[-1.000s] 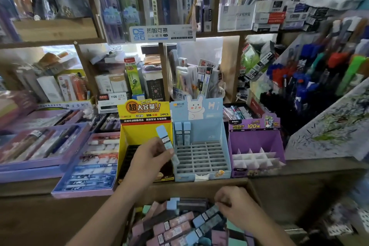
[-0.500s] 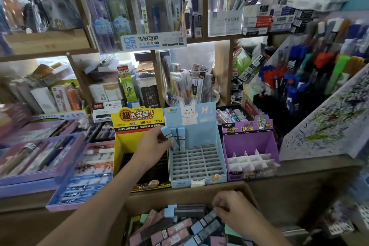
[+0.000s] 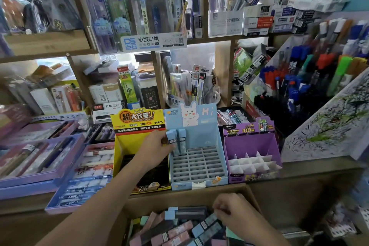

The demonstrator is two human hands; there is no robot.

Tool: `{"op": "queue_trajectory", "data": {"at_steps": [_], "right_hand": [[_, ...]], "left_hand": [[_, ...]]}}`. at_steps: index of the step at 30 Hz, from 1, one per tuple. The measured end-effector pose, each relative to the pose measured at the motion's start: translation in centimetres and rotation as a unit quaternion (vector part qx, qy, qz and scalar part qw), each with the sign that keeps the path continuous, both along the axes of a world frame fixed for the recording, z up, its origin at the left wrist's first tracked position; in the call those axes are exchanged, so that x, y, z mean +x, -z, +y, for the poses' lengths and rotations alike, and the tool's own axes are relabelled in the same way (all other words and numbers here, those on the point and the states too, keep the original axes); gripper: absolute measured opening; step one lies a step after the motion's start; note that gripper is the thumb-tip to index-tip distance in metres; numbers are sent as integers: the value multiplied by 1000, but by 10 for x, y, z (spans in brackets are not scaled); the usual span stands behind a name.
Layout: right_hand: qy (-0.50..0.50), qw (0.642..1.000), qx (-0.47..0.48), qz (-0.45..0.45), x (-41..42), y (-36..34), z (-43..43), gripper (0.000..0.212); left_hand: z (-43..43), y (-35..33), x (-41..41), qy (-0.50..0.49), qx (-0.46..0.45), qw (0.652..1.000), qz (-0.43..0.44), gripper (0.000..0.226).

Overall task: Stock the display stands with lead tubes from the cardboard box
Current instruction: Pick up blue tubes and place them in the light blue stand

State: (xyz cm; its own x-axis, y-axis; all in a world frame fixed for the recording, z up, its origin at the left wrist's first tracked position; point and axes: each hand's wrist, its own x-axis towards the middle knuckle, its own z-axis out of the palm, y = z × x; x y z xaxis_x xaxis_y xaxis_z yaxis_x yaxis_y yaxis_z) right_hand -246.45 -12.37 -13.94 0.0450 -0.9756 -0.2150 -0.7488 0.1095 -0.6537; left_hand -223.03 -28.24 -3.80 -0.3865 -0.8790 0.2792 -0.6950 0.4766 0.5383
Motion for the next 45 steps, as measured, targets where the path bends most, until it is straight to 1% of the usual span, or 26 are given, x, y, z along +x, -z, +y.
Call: {"op": "queue_trajectory", "data": {"at_steps": [2,6,9,14,17,20,23,29,31,34,37,42,45], "right_hand": [[1,1000,0,1,1,0,0,12],[4,1000,-2,3,2,1,0,16],[4,1000,-3,3,1,3,0,16],[2,1000,-5,4,1,4,0,15],[4,1000,-2,4,1,5,0,12],[5,1000,1,3,1,5,-1,12],[4,1000,4,5,1,5,-1,15],[3,1000,7,-2,0,4,0,14],[-1,1000,10,-4,0,4,0,12],[-7,1000,4,0,0,4,-1,13],[-10,1000,-4,4,0,4,-1,13],[-9,1000,-1,-12,2,1,1,10],[-15,1000,-8,-25,5,-1,2,8]], "left_hand": [[-1,-1,1,2,2,1000,-3,11],[-3,1,0,-3,-1,1000,14,14],[-2,5,0,-16,-4,999,44,19],[0,9,0,-36,5,994,102,18],[2,9,0,-36,-4,991,128,15],[4,8,-1,-36,-39,991,122,10],[5,7,-1,-38,-77,992,92,12],[2,3,-2,-46,-122,991,31,14],[3,4,-2,-57,-129,990,28,13],[6,5,-2,-62,-114,991,43,18],[11,6,-1,-65,-85,991,82,24],[37,8,11,-73,-83,987,115,14],[66,14,19,-59,-57,987,139,11]]}}
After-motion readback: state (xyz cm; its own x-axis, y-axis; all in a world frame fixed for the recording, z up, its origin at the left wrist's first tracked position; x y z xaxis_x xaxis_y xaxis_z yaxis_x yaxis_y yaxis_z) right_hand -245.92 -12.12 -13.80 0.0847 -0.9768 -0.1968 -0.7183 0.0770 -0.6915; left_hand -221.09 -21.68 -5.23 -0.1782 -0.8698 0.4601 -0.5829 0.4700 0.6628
